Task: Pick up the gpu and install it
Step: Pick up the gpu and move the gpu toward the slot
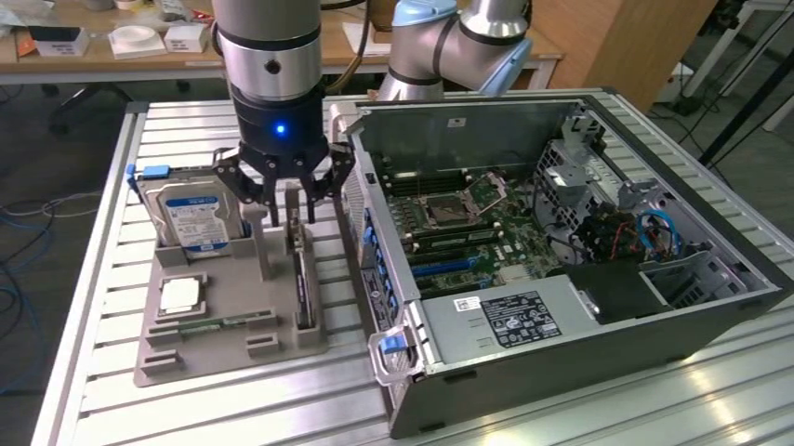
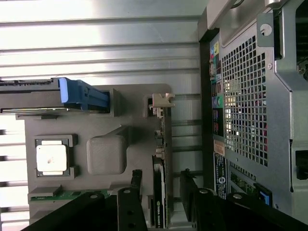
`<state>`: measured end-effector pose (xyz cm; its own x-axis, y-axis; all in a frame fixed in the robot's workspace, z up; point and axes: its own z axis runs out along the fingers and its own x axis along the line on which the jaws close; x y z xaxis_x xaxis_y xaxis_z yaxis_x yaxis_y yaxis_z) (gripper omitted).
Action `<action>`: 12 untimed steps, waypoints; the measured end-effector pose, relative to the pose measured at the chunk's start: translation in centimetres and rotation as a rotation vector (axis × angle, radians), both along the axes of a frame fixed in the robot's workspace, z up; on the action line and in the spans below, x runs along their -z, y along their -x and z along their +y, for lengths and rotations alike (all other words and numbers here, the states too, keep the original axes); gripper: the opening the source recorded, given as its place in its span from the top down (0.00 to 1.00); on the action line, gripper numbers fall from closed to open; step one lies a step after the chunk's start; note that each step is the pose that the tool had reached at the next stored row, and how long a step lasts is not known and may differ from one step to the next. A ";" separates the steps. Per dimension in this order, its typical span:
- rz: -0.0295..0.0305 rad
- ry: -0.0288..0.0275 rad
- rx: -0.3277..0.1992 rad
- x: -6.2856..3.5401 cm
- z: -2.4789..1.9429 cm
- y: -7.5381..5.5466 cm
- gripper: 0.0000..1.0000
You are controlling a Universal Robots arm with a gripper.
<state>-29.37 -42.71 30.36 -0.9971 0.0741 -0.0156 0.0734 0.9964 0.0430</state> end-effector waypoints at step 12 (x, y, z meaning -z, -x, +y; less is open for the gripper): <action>0.0000 0.0010 0.000 0.12 -0.38 0.0 0.53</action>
